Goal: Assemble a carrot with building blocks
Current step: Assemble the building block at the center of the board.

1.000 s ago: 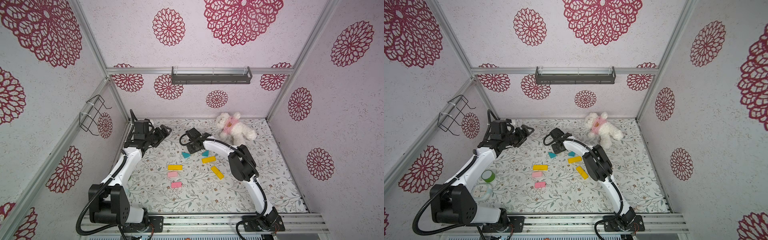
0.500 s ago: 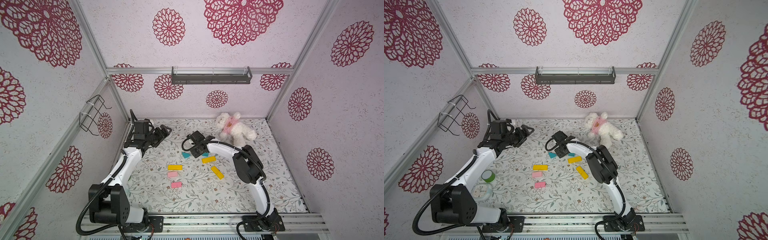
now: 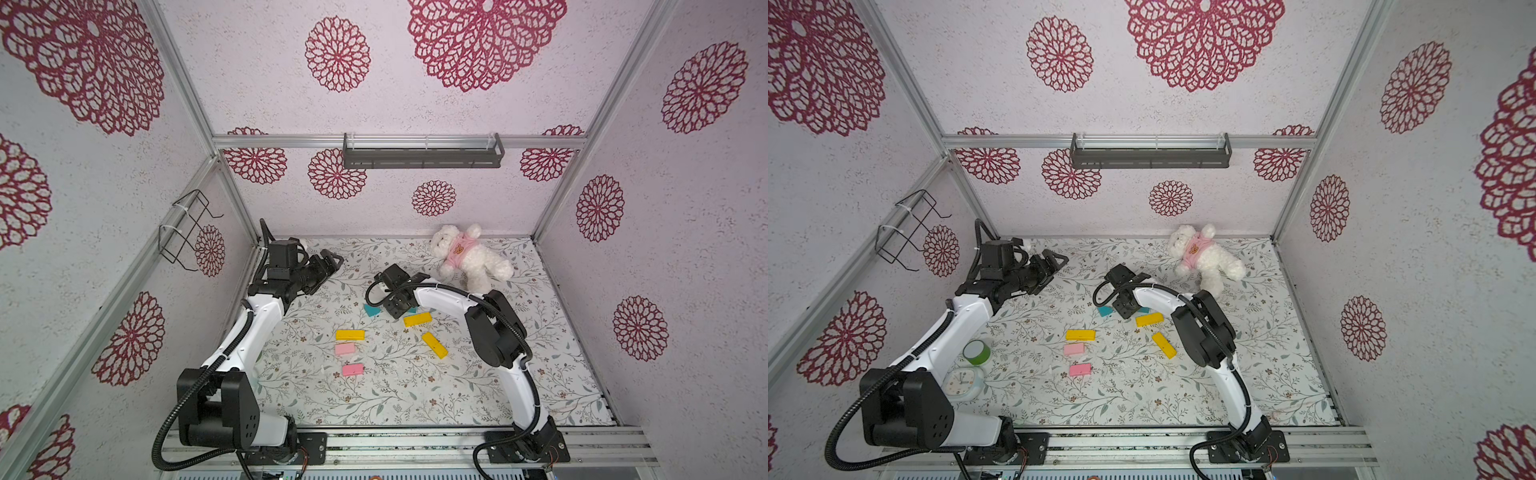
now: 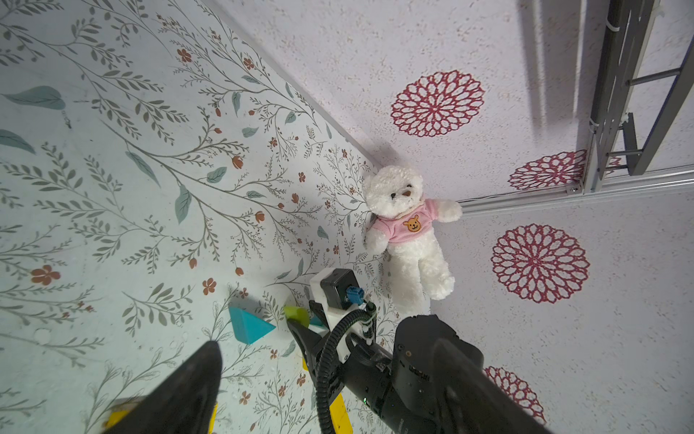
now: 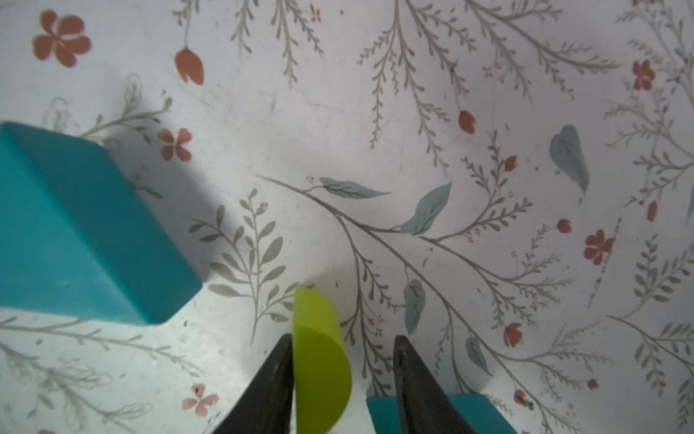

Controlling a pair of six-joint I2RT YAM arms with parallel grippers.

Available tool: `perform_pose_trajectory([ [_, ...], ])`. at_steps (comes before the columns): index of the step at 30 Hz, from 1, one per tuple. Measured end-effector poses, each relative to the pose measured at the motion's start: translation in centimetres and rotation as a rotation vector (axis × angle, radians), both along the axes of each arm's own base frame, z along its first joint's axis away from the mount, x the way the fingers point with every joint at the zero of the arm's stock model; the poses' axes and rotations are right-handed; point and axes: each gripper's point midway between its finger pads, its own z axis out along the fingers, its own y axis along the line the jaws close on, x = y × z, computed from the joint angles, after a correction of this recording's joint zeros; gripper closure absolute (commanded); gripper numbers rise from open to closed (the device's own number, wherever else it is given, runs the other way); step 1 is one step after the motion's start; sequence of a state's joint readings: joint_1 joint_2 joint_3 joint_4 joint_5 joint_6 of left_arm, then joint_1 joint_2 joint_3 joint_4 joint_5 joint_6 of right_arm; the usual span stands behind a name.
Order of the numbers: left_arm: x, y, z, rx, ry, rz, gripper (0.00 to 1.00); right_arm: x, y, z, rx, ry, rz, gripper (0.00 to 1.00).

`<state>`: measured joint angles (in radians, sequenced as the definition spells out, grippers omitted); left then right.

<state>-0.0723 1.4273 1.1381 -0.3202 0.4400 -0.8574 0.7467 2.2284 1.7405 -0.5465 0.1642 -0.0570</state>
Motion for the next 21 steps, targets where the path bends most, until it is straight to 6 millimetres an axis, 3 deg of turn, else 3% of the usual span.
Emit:
perform_pose_trajectory([
  [11,0.0,0.0,0.0,0.0,0.0,0.0,0.11,0.3,-0.9,0.1,-0.033,-0.013,-0.016,0.56],
  [21,0.0,0.0,0.0,0.0,0.0,0.0,0.11,0.5,-1.6,1.5,-0.047,-0.037,-0.032,0.56],
])
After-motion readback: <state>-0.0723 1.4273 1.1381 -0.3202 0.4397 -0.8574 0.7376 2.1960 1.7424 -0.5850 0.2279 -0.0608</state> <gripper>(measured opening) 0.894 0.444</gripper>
